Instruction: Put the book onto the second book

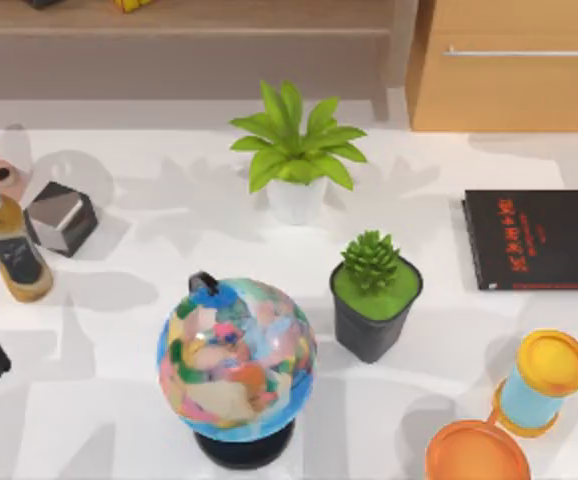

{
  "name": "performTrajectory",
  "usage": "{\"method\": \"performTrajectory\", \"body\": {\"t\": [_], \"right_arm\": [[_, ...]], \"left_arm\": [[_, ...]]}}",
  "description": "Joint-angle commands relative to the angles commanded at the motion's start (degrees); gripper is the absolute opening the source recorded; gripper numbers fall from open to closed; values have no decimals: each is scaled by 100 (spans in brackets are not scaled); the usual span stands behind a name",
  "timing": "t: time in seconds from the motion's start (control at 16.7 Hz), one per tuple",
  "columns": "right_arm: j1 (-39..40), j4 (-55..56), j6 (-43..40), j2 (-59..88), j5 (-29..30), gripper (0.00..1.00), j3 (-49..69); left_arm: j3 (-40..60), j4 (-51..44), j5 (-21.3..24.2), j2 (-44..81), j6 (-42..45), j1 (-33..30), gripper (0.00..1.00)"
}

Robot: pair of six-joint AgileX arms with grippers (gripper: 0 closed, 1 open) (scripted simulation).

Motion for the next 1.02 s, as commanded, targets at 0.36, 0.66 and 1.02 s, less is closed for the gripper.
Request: {"method": "performTrajectory", "body": {"t": [0.36,0.66,1.02], "right_arm": [[-43,-72,10,-222,-49,0,-137],[-52,-83,20,-247,-53,0,-147],[123,324,1285,-1440,935,0,-1004]], "left_arm": [[0,0,0,0,0,0,100],[0,0,0,0,0,0,100],[0,0,0,0,0,0,100]]}}
